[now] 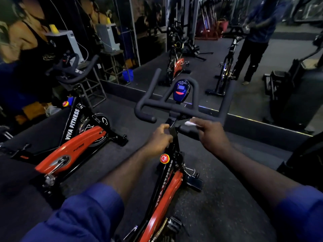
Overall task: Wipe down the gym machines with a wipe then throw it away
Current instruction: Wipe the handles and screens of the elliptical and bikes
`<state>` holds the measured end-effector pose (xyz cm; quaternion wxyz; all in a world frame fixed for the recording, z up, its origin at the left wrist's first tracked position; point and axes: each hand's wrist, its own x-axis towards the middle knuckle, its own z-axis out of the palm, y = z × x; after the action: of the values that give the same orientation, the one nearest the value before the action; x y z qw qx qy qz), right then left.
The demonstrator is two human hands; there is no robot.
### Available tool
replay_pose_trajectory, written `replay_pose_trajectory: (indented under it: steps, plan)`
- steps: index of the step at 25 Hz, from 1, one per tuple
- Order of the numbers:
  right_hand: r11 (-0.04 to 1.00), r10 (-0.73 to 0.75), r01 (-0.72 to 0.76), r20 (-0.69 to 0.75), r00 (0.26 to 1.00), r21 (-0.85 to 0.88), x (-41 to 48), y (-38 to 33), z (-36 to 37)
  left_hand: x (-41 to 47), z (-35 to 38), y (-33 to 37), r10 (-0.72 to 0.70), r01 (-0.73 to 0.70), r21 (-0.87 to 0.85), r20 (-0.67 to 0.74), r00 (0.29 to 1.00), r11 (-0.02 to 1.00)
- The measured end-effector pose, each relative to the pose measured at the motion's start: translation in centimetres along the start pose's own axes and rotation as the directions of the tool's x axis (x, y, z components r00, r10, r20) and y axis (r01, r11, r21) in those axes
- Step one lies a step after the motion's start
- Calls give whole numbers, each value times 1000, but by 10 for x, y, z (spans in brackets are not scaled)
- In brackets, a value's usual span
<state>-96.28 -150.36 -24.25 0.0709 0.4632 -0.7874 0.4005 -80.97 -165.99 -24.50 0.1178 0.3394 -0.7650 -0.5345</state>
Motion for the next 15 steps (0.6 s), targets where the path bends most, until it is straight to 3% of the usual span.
replay_pose_trajectory:
  steps: [4,9,12,15]
  plan:
    - [931,-195,284,344,919,-231,-3,38,47,75,-5,-13,-142,140,-79,-21,990,987]
    - [810,-357,498,412,838,-311,6,39,69,139,2,-16,-157,159,-40,49,986,987]
    - [834,-262,430,437,860,-346,27,22,82,163,11,-8,-172,167,63,83,982,984]
    - [896,50,170,474,879,-411,47,8,87,184,22,-4,-233,224,125,58,971,967]
